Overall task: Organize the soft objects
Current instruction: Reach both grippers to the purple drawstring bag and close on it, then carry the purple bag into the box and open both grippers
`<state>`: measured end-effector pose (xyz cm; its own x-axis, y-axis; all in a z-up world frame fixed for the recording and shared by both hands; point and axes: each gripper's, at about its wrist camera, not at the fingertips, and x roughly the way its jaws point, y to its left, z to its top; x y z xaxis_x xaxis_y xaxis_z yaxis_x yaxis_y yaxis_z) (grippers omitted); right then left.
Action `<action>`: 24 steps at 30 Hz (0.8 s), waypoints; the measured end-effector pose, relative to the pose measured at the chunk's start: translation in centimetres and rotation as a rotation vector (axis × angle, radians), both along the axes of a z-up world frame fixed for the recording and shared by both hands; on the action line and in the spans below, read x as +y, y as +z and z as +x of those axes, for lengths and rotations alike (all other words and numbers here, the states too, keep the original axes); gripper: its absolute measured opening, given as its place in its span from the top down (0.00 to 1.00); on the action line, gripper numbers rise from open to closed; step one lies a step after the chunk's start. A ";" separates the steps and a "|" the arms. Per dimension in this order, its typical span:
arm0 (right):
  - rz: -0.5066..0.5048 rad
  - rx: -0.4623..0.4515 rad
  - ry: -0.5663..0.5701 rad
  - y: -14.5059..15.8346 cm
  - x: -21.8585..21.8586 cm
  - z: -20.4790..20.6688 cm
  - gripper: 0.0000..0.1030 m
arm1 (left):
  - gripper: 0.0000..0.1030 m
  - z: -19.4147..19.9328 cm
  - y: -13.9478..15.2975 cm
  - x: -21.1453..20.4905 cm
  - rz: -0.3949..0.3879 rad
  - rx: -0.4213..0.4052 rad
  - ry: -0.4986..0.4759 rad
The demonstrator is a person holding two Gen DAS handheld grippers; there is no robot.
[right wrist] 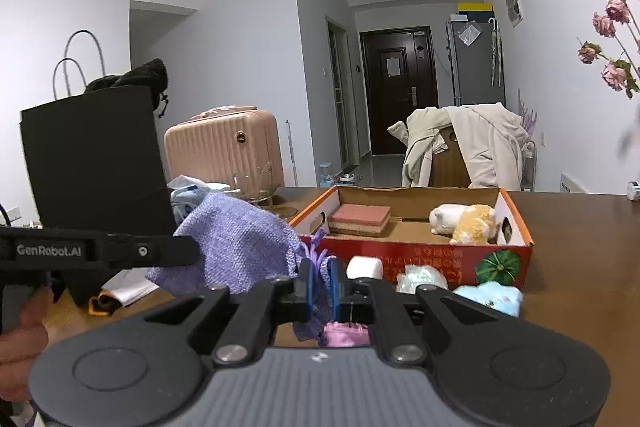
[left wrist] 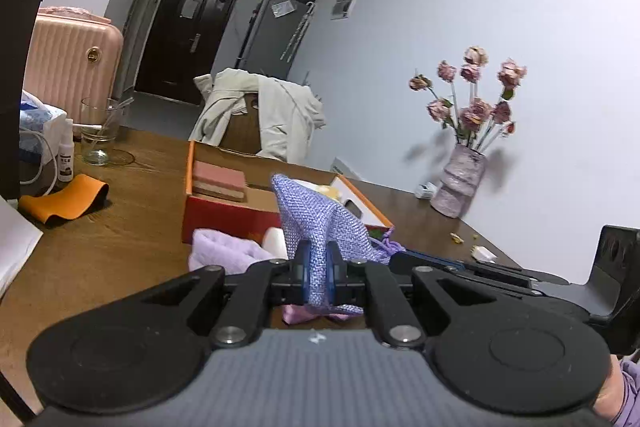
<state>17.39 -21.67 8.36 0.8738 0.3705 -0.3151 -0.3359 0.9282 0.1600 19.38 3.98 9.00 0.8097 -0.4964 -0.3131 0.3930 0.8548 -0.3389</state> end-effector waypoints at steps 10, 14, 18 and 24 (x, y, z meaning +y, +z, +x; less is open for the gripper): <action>0.024 -0.029 -0.011 0.7 -1.3 -2.0 0.92 | 0.92 -1.9 0.6 -1.1 0.001 -0.009 -0.008; 0.010 -0.037 -0.008 1.4 -1.7 0.3 0.92 | 0.92 0.3 1.3 -1.4 -0.001 -0.009 -0.007; 0.012 -0.035 0.000 2.5 -2.1 3.6 0.92 | 0.92 3.9 2.2 -1.6 -0.004 0.008 0.003; 0.028 0.020 0.025 2.8 -2.3 11.0 0.92 | 0.92 10.4 3.4 -1.9 0.016 0.019 0.018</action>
<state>28.37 -23.99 11.17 0.8577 0.4012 -0.3217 -0.3554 0.9146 0.1929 29.80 2.12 12.35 0.8125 -0.4764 -0.3359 0.3708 0.8671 -0.3327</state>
